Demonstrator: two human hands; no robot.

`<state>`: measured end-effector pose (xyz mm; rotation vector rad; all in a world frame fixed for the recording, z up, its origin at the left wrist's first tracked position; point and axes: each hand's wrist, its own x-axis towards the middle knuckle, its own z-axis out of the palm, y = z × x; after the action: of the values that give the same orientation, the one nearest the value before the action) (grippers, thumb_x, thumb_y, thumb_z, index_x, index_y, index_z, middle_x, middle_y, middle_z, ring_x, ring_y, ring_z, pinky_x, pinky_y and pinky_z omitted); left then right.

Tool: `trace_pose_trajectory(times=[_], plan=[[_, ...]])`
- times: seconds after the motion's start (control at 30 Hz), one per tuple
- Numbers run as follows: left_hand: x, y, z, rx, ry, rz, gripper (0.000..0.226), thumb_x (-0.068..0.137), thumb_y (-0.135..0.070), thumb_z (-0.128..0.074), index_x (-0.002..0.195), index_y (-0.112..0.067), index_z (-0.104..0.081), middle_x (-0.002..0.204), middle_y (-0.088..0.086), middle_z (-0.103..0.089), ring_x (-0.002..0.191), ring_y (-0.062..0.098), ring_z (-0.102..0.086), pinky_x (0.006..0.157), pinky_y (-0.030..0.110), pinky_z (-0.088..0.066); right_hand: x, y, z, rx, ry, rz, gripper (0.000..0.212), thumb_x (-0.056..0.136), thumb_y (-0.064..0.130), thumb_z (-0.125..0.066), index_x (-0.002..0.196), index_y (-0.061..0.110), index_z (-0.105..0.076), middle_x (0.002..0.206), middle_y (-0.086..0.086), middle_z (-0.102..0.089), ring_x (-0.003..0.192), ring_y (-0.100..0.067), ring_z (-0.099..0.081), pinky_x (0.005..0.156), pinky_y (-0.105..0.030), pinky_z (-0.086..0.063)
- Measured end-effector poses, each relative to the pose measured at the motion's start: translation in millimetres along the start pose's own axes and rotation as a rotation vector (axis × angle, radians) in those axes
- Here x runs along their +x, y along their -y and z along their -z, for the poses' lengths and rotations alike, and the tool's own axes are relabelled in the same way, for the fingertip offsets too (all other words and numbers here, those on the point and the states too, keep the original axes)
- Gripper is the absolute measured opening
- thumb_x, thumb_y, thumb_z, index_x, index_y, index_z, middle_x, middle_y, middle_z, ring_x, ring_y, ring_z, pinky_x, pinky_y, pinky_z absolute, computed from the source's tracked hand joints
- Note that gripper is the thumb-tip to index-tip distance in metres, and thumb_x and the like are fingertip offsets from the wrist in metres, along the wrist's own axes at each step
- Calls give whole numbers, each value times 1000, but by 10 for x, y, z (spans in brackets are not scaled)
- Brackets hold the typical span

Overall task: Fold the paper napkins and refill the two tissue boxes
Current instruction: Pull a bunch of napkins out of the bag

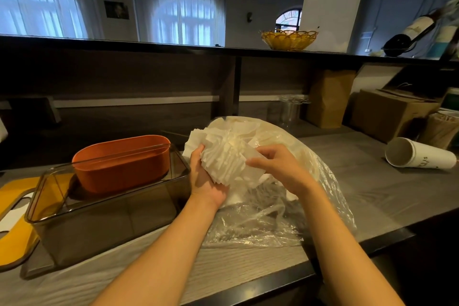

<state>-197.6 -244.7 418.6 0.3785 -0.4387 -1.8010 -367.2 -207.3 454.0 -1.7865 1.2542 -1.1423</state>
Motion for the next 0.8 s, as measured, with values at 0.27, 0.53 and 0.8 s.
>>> trace_pose_trajectory(times=[0.27,0.53,0.8], plan=[[79,25,88,3,-53,3,47,93,-46,-60,131,-20,-66,129,7,-68,116,30,-66,107,49,-47,-9,56,94,261,-300,45,29,82,13,-65,79,-15,-58,79,-22,-57,78,-27,-53,80,-38,-48],[42,162,10,269,-106,6,58,79,-46,-77,129,-20,-66,120,11,-72,113,32,-68,96,48,-55,-22,768,64,301,-347,74,15,89,10,-61,85,-2,-69,88,-4,-69,89,-25,-62,70,-38,-47],[48,194,-33,332,-181,-58,83,66,-74,-74,132,-25,-62,122,9,-71,112,30,-68,94,50,-57,147,932,-252,260,-382,-249,12,92,9,-66,103,10,-70,85,-5,-64,68,-16,-60,58,-25,-49]])
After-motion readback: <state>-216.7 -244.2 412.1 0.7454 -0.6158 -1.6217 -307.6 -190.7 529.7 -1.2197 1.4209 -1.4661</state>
